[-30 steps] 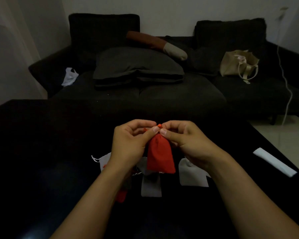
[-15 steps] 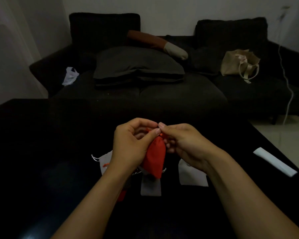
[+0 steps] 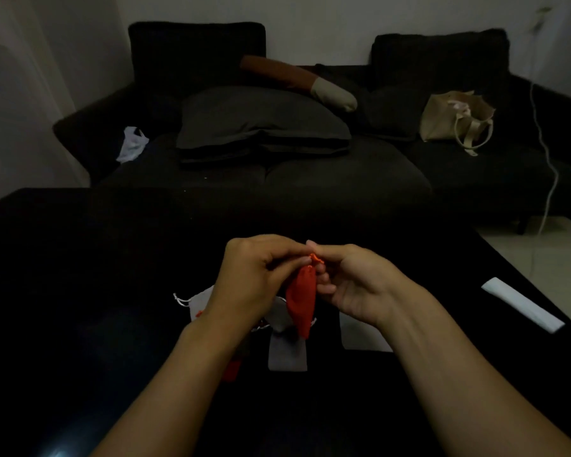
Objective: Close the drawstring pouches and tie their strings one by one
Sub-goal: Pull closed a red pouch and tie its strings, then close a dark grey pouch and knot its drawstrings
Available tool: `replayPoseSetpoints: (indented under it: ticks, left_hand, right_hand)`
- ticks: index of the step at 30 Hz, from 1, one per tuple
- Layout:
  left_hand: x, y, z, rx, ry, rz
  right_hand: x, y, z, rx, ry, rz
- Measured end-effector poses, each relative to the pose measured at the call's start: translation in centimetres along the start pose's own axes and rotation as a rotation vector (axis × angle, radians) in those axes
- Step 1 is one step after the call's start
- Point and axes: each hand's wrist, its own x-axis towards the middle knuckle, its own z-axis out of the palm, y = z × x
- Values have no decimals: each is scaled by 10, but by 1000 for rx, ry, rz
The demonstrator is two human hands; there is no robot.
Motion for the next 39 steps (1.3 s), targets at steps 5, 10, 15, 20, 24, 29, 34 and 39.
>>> replayPoseSetpoints:
  ticks: [5, 10, 15, 20, 24, 29, 34, 39]
  left_hand:
    - [-4, 0, 5, 36, 82, -2]
    - [-4, 10, 13, -75, 120, -271]
    - [-2, 11, 17, -177, 170, -470]
    - [1, 7, 20, -433, 253, -619]
    - [5, 12, 23, -591, 310, -664]
    - [3, 7, 23, -734, 210, -758]
    - [3, 6, 22, -680, -101, -949]
    - [-13, -9, 34, -167, -302, -753]
  right_hand:
    - [0, -3, 2, 58, 11, 19]
    - [-2, -7, 2, 58, 72, -55]
    - [-1, -9, -1, -157, 192, -293]
    - [-1, -6, 5, -221, 252, -410]
    - [-1, -5, 5, -218, 269, -454]
    - [-10, -9, -9, -351, 138, -366]
    - [-19, -14, -37, -504, 113, -241]
    - [-17, -19, -64, -829, 387, -148]
